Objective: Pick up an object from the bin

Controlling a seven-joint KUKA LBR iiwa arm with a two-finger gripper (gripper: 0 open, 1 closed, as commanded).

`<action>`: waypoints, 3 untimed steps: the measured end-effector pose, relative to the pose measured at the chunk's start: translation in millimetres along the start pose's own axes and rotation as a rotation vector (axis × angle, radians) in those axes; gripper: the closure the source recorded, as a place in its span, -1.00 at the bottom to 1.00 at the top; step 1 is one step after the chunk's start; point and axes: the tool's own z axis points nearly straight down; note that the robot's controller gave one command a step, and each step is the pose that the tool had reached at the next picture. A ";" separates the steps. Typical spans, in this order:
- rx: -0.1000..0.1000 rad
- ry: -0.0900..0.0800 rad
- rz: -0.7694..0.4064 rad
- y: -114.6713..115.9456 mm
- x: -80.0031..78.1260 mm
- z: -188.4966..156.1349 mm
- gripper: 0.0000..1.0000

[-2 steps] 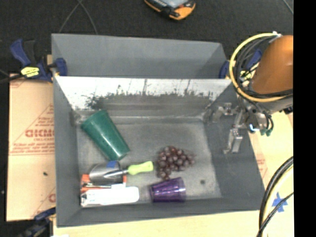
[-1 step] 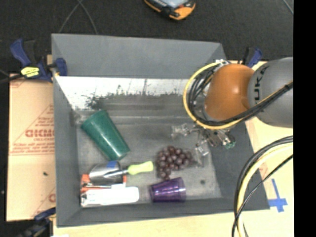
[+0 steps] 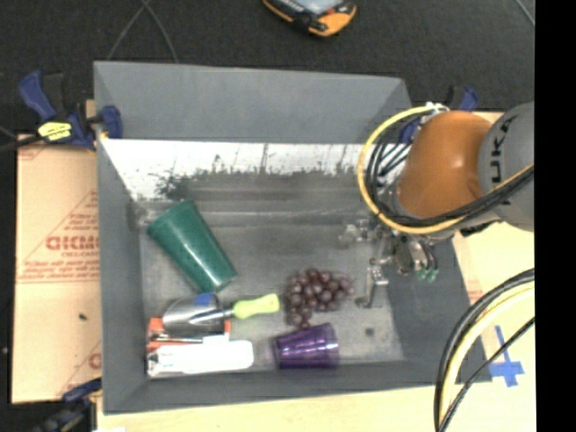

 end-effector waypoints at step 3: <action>-0.006 0.001 -0.338 50.5 -22.1 72.0 1.00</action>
Offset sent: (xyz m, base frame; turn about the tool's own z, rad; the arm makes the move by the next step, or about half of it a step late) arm 0.0071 0.0541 -0.0726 -0.0809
